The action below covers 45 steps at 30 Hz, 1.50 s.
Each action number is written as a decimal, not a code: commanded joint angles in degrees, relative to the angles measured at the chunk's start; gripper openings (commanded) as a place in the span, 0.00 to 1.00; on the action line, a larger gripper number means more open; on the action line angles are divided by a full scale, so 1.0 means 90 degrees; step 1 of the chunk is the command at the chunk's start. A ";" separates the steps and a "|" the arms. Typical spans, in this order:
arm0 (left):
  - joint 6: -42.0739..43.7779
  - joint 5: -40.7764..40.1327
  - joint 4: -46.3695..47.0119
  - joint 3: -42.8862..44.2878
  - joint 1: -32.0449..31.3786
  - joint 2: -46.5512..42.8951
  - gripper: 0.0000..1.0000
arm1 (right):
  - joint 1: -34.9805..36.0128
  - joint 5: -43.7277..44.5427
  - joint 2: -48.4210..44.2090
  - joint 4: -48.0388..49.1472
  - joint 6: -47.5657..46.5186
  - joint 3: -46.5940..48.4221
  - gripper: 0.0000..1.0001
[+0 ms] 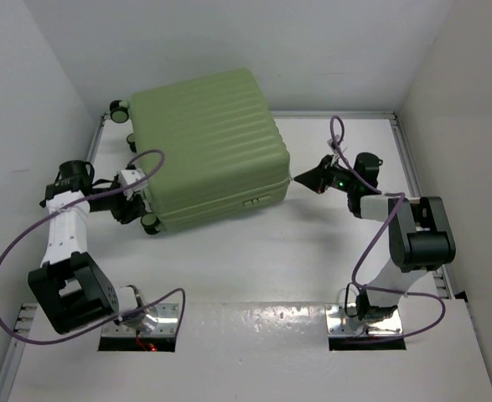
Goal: Pack the luggage
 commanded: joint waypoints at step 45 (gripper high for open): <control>-0.3627 -0.2786 0.2156 0.2084 0.0289 0.3020 0.00 | 0.1278 0.5024 0.7200 0.0518 0.1696 0.9778 0.00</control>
